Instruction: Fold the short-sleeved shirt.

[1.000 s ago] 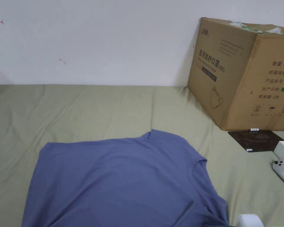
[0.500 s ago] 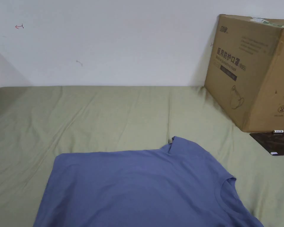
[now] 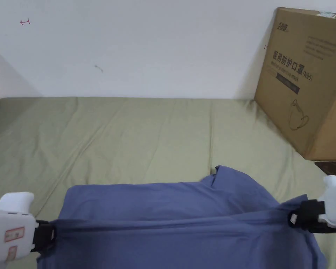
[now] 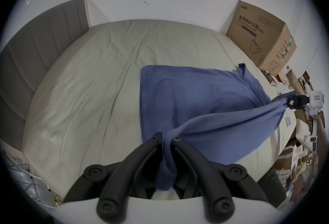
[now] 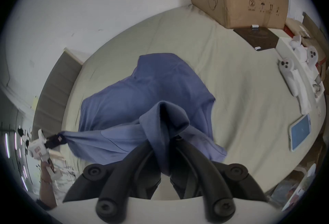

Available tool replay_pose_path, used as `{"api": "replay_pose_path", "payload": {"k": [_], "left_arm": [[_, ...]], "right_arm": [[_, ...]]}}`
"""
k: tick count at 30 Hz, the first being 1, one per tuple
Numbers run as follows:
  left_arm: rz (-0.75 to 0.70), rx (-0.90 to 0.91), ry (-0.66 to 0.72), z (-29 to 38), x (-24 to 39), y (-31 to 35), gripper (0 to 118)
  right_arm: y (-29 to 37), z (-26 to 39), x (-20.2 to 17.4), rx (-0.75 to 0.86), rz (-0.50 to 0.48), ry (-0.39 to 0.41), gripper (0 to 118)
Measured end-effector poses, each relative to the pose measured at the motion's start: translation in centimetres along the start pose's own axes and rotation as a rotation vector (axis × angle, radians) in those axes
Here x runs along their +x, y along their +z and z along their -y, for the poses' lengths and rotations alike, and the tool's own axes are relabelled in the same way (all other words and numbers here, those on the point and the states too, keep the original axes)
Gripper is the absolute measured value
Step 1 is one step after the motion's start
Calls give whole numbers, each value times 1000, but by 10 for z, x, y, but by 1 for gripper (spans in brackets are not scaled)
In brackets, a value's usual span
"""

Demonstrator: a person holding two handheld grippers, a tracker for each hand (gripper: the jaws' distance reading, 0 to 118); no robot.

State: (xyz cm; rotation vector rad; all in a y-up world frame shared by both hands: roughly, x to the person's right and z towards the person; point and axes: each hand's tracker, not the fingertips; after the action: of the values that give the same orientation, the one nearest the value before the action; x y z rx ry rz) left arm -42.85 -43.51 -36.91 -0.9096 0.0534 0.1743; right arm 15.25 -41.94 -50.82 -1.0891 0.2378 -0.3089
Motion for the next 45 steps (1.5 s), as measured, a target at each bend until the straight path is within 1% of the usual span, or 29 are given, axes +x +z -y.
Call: {"api": "replay_pose_path", "payload": {"k": [1,2,3,4,5,6,9,12,15,17,18,19,20,21,22,23,24,26,27,30,32,33,35,36,37,38,39,42,45], "left_arm": [[-5,-10,12,-4,-1,-9,33],[-1,-16,22,-6,-4,-17,60],[7,-27,42,-7,-6,-23,82],[26,-20,67,-5,-6,-24,91],[41,-13,82,-5,-7,-25,89],[43,-13,110,-4,-6,-24,90],[113,43,155,6,-8,-15,90],[226,132,126,16,3,7,93],[247,253,77,33,27,44,99],[256,346,43,49,38,68,97],[228,382,35,59,48,82,92],[197,413,42,69,57,94,71],[175,434,53,78,59,102,43],[167,449,62,87,65,111,10],[154,470,77,97,69,119,0],[115,497,85,105,71,127,0],[137,494,89,112,66,128,0],[148,500,108,117,63,138,0],[148,460,127,115,59,141,0],[189,296,206,97,28,125,0],[160,113,284,79,9,96,0],[109,40,272,71,0,79,0],[23,30,220,64,-12,53,1],[-27,34,209,63,-17,38,7],[-38,35,206,60,-22,25,42],[-23,25,208,58,-26,13,70],[-7,-11,218,55,-30,0,83],[-20,-84,208,58,-24,-30,102],[-85,-159,165,70,-17,-58,103]], "right_arm": [[-13,-6,2,-1,21,-25,7],[-23,-9,2,10,34,-33,14],[-36,-15,2,16,50,-51,38],[-38,-13,2,45,74,-67,89],[-39,-9,4,66,91,-79,110],[-37,-6,4,99,98,-92,114],[-30,10,1,100,67,-77,114],[-9,37,-8,178,35,7,114],[27,77,-21,336,-13,88,114],[51,105,-28,436,-50,115,113],[62,121,-31,475,-65,122,111],[73,137,-35,507,-70,134,99],[82,150,-37,543,-72,134,70],[87,160,-35,592,-73,132,29],[94,171,-37,618,-54,128,4],[98,177,-37,619,-16,112,4],[103,184,-34,626,-28,88,4],[108,190,-31,601,-121,36,4],[110,192,-30,601,-121,26,4],[117,192,-33,597,-131,70,4],[118,190,-35,599,-139,93,4],[119,189,-35,597,-148,99,4],[116,185,-36,583,-180,90,4],[113,183,-35,569,-203,76,4],[110,183,-33,564,-216,56,4],[107,182,-32,552,-225,37,4],[104,181,-31,532,-236,21,4],[98,181,-33,506,-216,3,4],[92,179,-30,480,-190,14,4]]}}
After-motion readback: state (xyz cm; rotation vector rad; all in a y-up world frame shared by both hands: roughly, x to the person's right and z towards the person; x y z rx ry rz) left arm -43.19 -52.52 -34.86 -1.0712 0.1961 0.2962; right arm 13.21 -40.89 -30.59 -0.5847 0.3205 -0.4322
